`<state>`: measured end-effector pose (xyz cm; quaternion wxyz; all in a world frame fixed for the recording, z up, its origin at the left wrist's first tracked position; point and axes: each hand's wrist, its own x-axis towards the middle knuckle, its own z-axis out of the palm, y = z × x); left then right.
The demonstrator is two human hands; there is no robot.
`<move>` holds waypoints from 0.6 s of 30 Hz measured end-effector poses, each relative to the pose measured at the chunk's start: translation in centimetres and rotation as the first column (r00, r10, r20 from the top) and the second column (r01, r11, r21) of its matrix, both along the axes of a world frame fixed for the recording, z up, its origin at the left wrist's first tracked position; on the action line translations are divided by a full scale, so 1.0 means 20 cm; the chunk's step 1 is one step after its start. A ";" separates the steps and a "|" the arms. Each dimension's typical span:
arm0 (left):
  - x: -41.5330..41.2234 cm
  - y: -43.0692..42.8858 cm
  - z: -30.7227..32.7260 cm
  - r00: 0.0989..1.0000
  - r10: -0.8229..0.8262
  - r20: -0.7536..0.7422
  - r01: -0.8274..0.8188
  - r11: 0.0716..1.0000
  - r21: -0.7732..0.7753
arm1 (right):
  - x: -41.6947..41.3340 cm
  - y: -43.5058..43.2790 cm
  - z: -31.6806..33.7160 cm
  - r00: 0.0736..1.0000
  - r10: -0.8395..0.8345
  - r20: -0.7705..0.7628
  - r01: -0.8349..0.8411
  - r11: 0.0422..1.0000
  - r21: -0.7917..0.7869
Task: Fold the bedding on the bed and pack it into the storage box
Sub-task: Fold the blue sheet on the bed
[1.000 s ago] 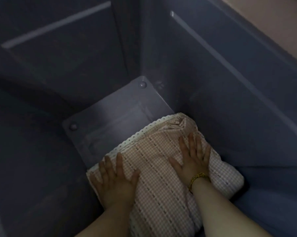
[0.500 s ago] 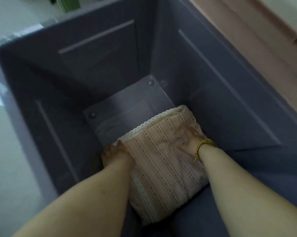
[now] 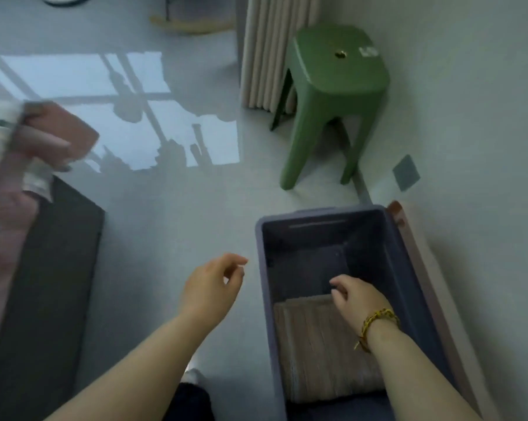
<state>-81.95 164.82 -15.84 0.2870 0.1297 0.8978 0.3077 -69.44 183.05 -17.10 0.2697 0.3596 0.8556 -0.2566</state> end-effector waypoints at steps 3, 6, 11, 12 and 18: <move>-0.18 -0.30 0.33 0.968 0.237 -0.077 -0.236 0.971 0.030 | -0.19 -0.14 0.35 0.993 0.044 -0.109 -0.040 0.998 0.039; -0.31 -0.62 0.65 0.890 0.435 -0.140 -0.426 0.900 0.090 | -0.41 -0.31 0.70 0.970 0.119 -0.211 -0.106 0.992 0.071; -0.21 -1.06 0.89 0.722 0.669 -0.174 -0.654 0.743 0.142 | -0.60 -0.57 1.00 0.912 0.276 -0.305 -0.282 0.959 0.024; -0.15 -1.12 0.91 0.691 0.704 -0.164 -0.690 0.710 0.140 | -0.60 -0.60 1.04 0.907 0.281 -0.313 -0.294 0.956 0.006; 0.07 -1.58 1.01 0.489 0.856 -0.166 -0.849 0.511 0.137 | -0.65 -0.88 1.15 0.896 0.339 -0.287 -0.368 0.928 -0.055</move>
